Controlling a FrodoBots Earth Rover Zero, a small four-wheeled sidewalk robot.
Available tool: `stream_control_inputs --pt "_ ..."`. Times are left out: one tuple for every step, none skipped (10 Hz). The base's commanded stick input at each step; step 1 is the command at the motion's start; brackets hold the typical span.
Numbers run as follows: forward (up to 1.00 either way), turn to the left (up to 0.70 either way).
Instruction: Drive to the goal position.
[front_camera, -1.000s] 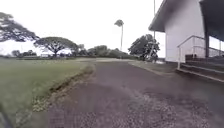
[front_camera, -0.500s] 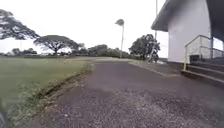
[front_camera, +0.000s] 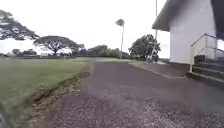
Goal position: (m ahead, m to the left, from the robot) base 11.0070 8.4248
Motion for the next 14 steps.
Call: stream_control_inputs --pt "0.7 0.0" --pt "0.7 0.0" --pt "0.7 0.0" --pt "0.7 0.0" --pt "0.7 0.0" --pt "0.7 0.0" --pt "0.7 0.0" --pt "0.7 0.0" --pt "0.7 0.0" --pt "0.7 0.0" --pt "0.7 0.0" --pt "0.7 0.0" --pt "0.7 0.0" --pt "0.7 0.0"
